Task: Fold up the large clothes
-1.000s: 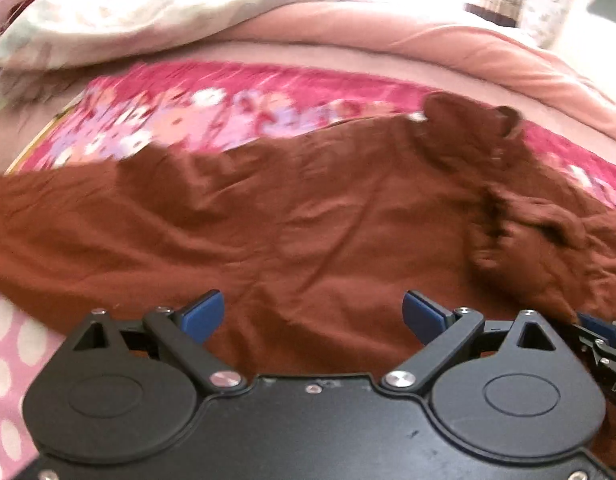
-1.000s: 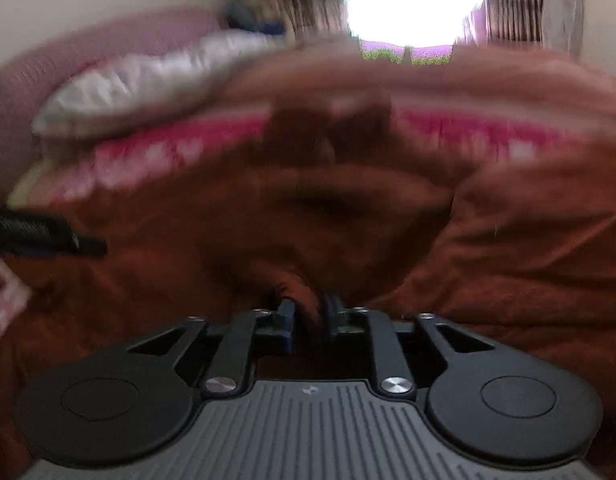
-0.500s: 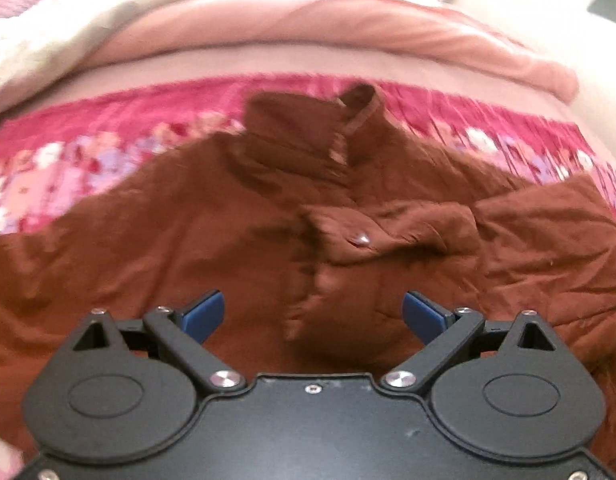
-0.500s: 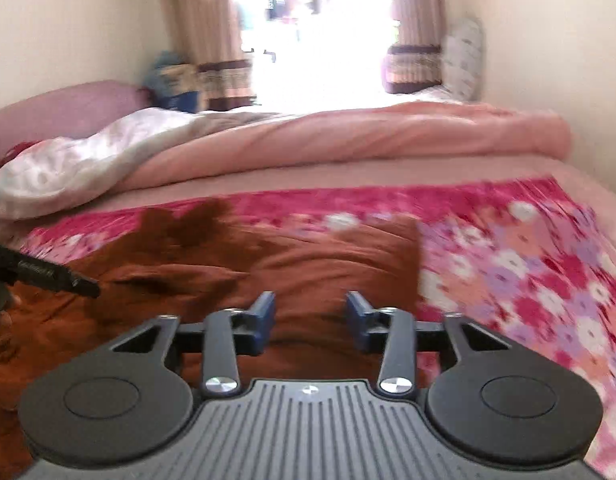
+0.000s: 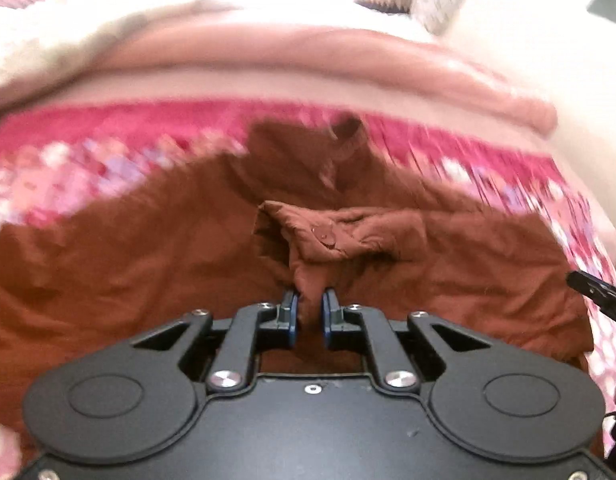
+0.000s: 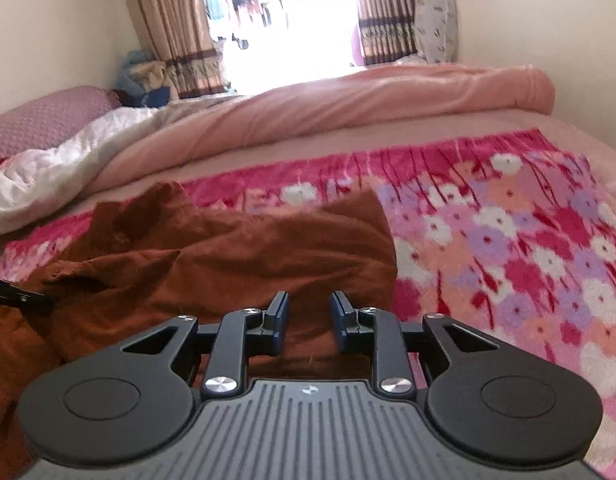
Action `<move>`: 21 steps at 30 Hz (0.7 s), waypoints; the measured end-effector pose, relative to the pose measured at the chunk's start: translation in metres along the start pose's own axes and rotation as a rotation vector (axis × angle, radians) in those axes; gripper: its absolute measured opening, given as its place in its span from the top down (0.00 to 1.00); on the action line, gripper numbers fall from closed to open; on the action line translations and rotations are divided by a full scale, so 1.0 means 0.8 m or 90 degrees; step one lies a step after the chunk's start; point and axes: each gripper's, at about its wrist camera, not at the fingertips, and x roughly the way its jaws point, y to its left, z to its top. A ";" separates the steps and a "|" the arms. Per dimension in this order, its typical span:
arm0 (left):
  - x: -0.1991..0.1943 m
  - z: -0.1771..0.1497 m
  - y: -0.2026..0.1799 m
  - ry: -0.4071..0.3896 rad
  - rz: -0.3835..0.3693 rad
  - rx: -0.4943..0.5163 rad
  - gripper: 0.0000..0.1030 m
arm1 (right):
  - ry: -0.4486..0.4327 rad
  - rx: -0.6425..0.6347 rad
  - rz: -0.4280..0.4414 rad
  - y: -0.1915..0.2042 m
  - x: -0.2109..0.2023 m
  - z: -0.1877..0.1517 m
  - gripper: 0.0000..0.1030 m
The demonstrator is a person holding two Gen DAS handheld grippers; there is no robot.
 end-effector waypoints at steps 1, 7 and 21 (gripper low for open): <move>-0.007 -0.002 0.005 -0.012 0.015 0.010 0.90 | -0.009 0.003 0.003 0.000 -0.001 0.003 0.66; 0.038 -0.026 0.013 0.066 0.060 0.047 0.85 | 0.006 0.019 -0.006 -0.008 0.017 0.006 0.64; -0.035 0.004 -0.022 -0.060 0.056 0.117 0.51 | 0.039 0.024 0.041 -0.023 0.001 0.015 0.78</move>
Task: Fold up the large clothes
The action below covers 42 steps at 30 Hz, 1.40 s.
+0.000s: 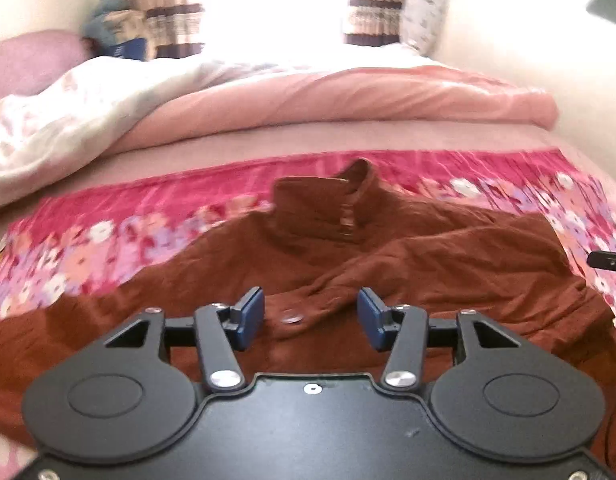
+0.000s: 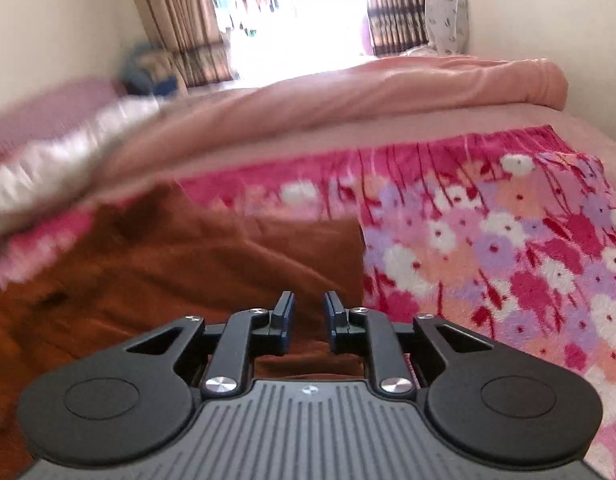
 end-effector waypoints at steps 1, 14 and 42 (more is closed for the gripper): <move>0.008 0.001 -0.013 0.009 -0.002 0.011 0.51 | 0.004 0.009 0.013 -0.002 -0.008 -0.003 0.78; 0.121 -0.044 -0.042 0.049 0.047 0.058 0.45 | 0.109 -0.059 -0.033 0.015 0.023 -0.058 0.86; -0.056 -0.186 0.534 0.063 0.420 -0.471 0.30 | 0.113 -0.137 -0.001 0.139 0.054 -0.041 0.74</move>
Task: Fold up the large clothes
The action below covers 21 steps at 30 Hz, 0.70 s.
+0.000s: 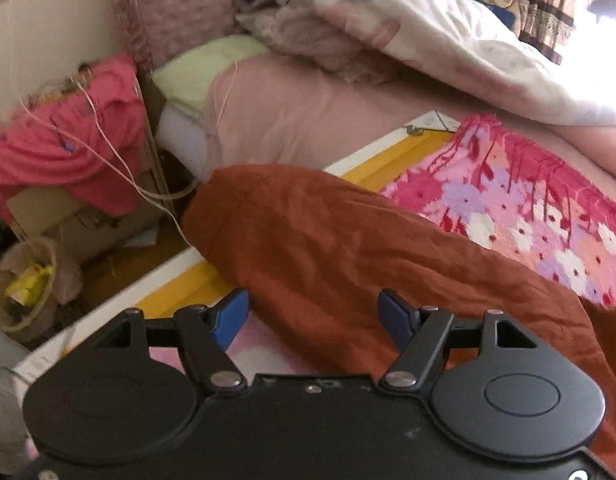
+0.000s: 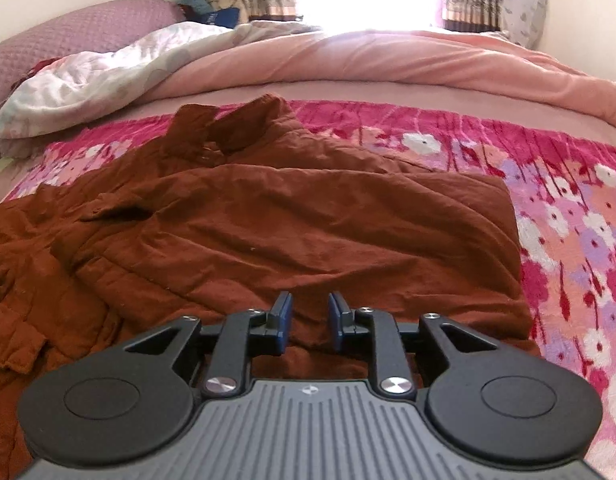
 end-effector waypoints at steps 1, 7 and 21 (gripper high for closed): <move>0.005 0.002 -0.002 0.009 -0.006 -0.012 0.34 | 0.001 0.006 -0.003 -0.001 0.001 -0.001 0.74; 0.013 -0.001 0.016 0.019 -0.010 -0.088 0.95 | 0.003 0.017 -0.011 -0.002 0.003 -0.002 0.74; -0.144 0.003 -0.108 -0.103 -0.193 0.026 1.00 | -0.002 0.031 0.008 -0.010 0.009 -0.010 0.74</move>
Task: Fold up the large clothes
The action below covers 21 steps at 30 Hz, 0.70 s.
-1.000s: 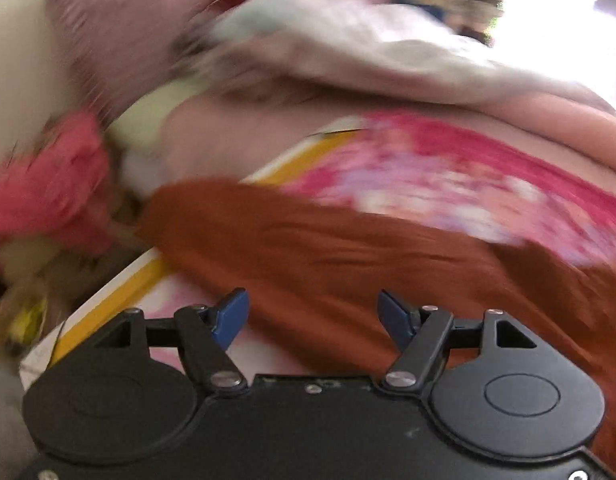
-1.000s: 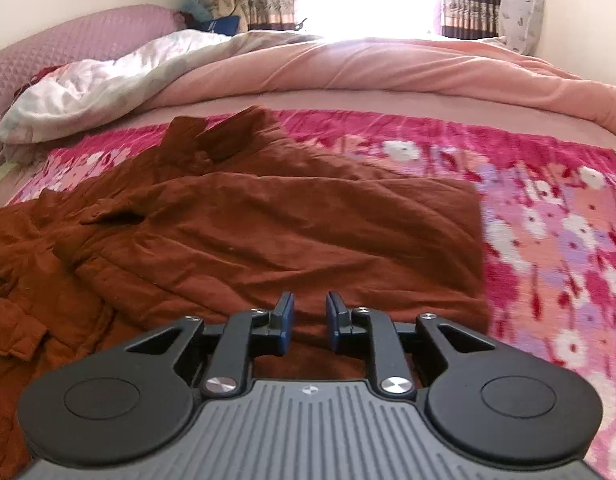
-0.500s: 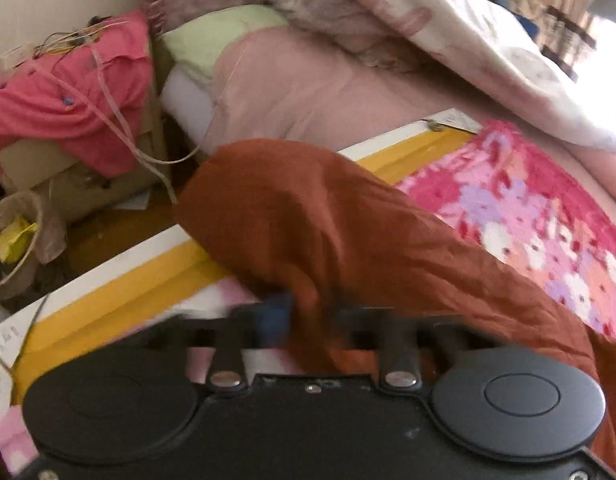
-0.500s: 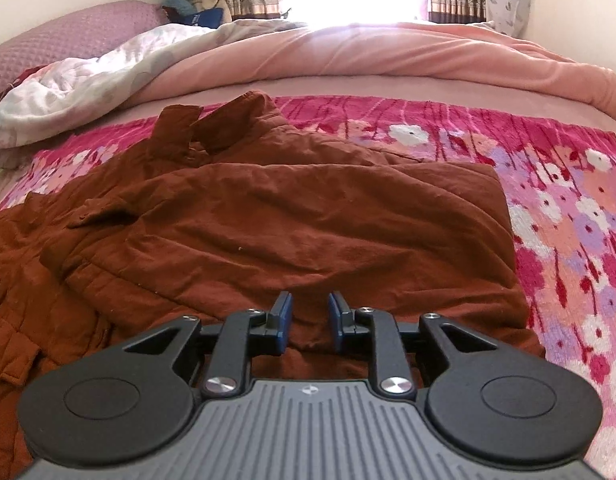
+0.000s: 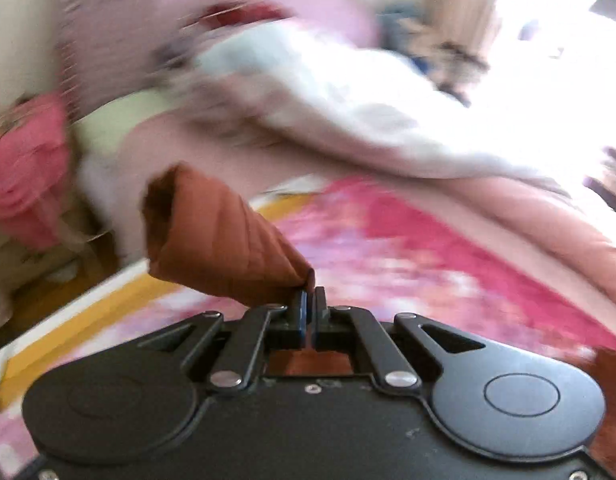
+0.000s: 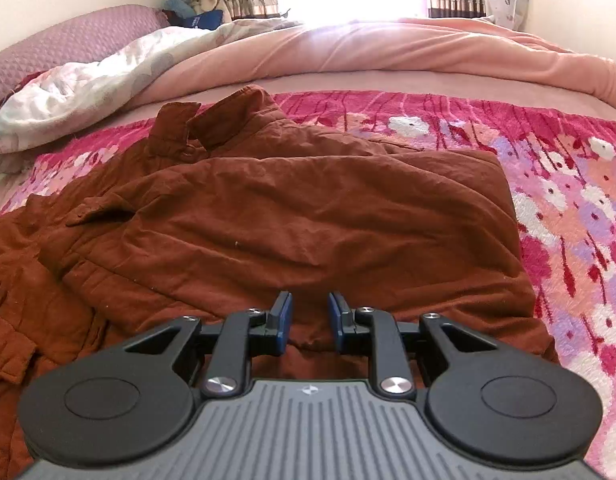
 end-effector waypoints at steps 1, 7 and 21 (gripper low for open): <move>-0.011 -0.003 -0.032 -0.004 -0.036 0.028 1.00 | -0.002 0.001 0.003 -0.001 0.000 0.000 0.74; -0.069 -0.070 -0.247 0.000 -0.270 0.218 1.00 | -0.010 0.000 0.012 -0.005 -0.007 -0.005 0.74; -0.063 -0.204 -0.329 0.061 -0.289 0.317 0.47 | -0.012 0.010 0.038 -0.022 -0.016 -0.016 0.72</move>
